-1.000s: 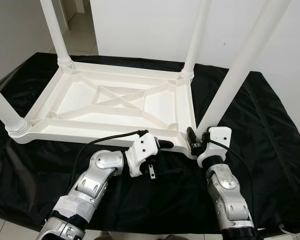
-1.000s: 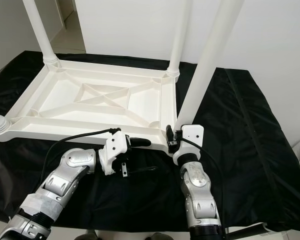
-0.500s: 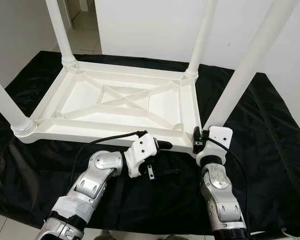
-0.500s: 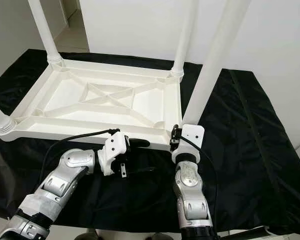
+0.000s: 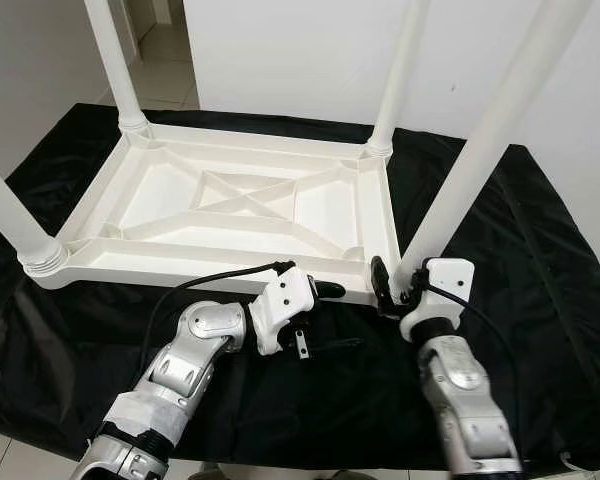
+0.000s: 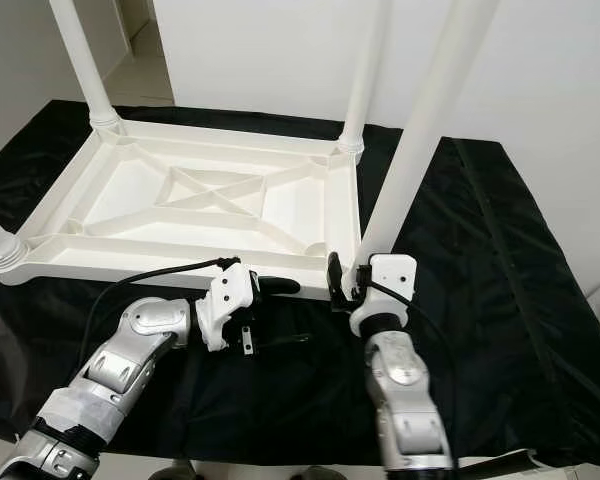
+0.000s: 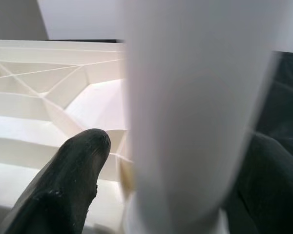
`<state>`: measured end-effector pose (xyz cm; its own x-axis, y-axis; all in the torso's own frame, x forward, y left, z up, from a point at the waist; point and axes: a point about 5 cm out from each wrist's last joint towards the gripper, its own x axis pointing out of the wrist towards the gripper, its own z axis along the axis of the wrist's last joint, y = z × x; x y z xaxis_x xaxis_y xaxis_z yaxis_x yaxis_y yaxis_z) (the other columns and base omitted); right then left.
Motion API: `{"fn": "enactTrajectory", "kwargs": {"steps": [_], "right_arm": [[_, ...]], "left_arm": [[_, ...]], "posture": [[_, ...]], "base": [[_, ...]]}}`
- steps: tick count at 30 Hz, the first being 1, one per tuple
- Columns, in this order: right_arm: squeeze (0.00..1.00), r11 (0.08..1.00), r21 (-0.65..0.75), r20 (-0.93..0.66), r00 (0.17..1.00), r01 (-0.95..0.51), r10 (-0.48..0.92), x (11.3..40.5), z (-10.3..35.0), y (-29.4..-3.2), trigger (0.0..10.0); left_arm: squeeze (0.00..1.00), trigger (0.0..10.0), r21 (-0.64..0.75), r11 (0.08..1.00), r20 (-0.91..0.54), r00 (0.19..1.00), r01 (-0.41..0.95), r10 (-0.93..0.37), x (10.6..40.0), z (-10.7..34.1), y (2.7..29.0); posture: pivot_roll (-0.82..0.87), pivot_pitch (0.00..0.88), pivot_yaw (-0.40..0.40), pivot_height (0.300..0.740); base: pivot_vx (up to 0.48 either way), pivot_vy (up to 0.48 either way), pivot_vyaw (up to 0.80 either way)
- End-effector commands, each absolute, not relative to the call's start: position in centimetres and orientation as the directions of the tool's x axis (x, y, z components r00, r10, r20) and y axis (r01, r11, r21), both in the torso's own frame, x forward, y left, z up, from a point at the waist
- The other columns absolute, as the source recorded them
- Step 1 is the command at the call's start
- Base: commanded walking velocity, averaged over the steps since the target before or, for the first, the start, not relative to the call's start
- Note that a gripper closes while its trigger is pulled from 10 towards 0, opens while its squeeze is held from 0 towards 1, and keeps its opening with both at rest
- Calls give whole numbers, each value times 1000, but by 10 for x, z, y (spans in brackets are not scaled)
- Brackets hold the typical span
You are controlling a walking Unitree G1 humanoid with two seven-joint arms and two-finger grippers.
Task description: Building children table
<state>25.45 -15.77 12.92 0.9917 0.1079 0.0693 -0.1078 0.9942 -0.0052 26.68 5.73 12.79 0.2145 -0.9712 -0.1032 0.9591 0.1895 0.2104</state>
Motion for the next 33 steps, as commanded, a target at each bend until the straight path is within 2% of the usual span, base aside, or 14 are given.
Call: {"fn": "enactTrajectory", "kwargs": {"steps": [1, 3, 8, 9, 11, 12, 13, 14, 15, 16, 28, 29, 31, 33], "right_arm": [[0, 975, -41, 47, 975, -217, 219, 254, 128, -162, 10000], [0, 953, -91, 17, 956, -290, 293, 254, 126, -166, 10000], [0, 919, -144, -25, 930, -367, 367, 263, 123, -176, 10000], [0, 906, -162, -48, 920, -392, 390, 269, 121, -181, 9333], [0, 896, -175, -63, 913, -407, 403, 273, 119, -185, 9333], [0, 888, -182, -75, 906, -423, 417, 277, 118, -187, 4627], [0, 888, -182, -75, 906, -423, 417, 277, 118, -187, 4627], [0, 879, -188, -82, 899, -438, 430, 280, 118, -187, 2549], [0, 879, -188, -82, 899, -438, 430, 280, 118, -187, 2549], [0, 869, -194, -89, 891, -455, 446, 284, 117, -187, 0], [0, 857, -165, -99, 873, -487, 477, 291, 111, -182, 0], [0, 877, -157, -100, 891, -453, 443, 291, 109, -182, 10000], [0, 900, -163, -99, 914, -404, 393, 292, 107, -184, 10000], [0, 942, -165, -79, 956, -293, 283, 293, 105, -188, 10000]], "left_arm": [[0, 10000, 218, 207, -95, 232, 954, -968, 267, 130, 55], [0, 10000, 217, 206, -93, 230, 954, -969, 267, 130, 55], [0, 10000, 202, 205, -79, 225, 958, -971, 266, 133, 56], [0, 10000, 194, 208, -72, 225, 959, -972, 266, 134, 56], [0, 10000, 189, 210, -67, 226, 959, -972, 267, 135, 56], [0, 10000, 189, 211, -67, 227, 959, -972, 267, 136, 57], [0, 10000, 189, 211, -67, 227, 959, -972, 267, 136, 57], [0, 10000, 193, 214, -69, 231, 958, -970, 268, 136, 57], [0, 10000, 193, 214, -69, 231, 958, -970, 268, 136, 57], [0, 10000, 195, 218, -70, 235, 956, -969, 268, 136, 57], [0, 10000, 192, 235, -75, 254, 953, -964, 267, 134, 59], [0, 10000, 190, 236, -77, 254, 953, -964, 266, 134, 60], [0, 10000, 188, 235, -78, 253, 954, -964, 266, 133, 59], [0, 10000, 184, 233, -82, 251, 955, -965, 266, 132, 59]], "posture": [[-30, 0, -34, 740], [-30, 0, -35, 740], [-22, 0, -33, 740], [-18, 0, -33, 740], [-16, 0, -33, 740], [-11, 0, -34, 740], [-11, 0, -34, 740], [-7, 0, -37, 740], [-7, 0, -37, 740], [-5, 0, -38, 740], [8, 0, -50, 740], [5, 0, -49, 740], [2, 0, -48, 740], [-5, 2, -45, 740]], "base": [[0, 0, 0], [0, 0, 0], [0, 0, 0], [0, 0, 0], [0, 0, 0], [0, 0, 0], [0, 0, 0], [0, 0, 0], [0, 0, 0], [0, 0, 0], [0, 0, 0], [0, 0, 0], [0, 0, 0], [0, 0, 0]]}}
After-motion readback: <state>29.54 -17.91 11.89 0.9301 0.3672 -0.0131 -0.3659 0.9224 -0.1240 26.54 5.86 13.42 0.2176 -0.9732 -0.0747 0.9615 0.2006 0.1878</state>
